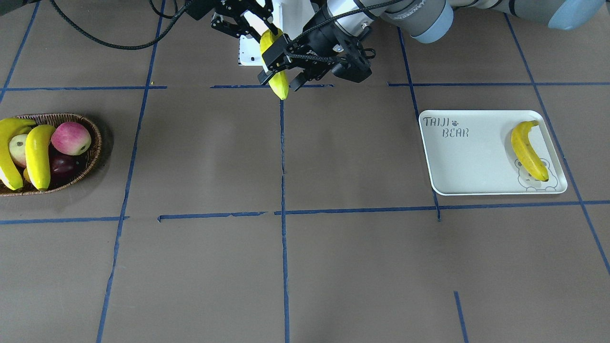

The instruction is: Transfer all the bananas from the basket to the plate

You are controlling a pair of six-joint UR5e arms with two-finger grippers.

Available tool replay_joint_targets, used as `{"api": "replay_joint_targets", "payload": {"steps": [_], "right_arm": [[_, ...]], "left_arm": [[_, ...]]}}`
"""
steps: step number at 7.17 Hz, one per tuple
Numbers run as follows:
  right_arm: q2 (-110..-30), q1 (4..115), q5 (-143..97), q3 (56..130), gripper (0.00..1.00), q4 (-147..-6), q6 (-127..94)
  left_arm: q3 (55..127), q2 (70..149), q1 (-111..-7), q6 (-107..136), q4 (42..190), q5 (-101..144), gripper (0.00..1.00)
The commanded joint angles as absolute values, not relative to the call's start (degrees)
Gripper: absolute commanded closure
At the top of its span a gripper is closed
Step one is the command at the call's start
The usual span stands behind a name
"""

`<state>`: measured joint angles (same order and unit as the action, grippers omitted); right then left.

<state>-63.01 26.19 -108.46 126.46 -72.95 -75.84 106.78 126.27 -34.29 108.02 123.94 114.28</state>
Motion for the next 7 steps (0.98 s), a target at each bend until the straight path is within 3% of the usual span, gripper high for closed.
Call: {"api": "replay_joint_targets", "payload": {"steps": [1, 2, 3, 4, 5, 7], "right_arm": [[-63.0, 26.3, -108.5, 126.6, 0.99, -72.9, -75.9], [-63.1, 26.3, -108.5, 126.6, 0.99, -72.9, -75.9], [-63.1, 26.3, -108.5, 126.6, 0.98, -72.9, -75.9], [-63.0, 26.2, -108.4, 126.6, 0.75, -72.9, -76.2], [-63.0, 26.2, -108.4, 126.6, 0.01, -72.9, -77.9], [-63.0, 26.3, -108.5, 127.0, 0.00, -72.9, -78.2]], "left_arm": [[107.8, 126.3, -33.4, 108.0, 124.1, 114.3, 0.44], [107.8, 126.3, -33.4, 107.8, 124.2, 114.3, 0.92], [107.8, 126.2, -33.4, 107.8, 125.0, 114.3, 1.00], [107.8, 126.1, -33.5, 107.9, 125.6, 114.3, 1.00], [107.8, 126.0, -33.6, 107.9, 125.5, 114.3, 1.00], [107.8, 126.0, -33.9, 107.8, 125.4, 114.3, 1.00]]}}
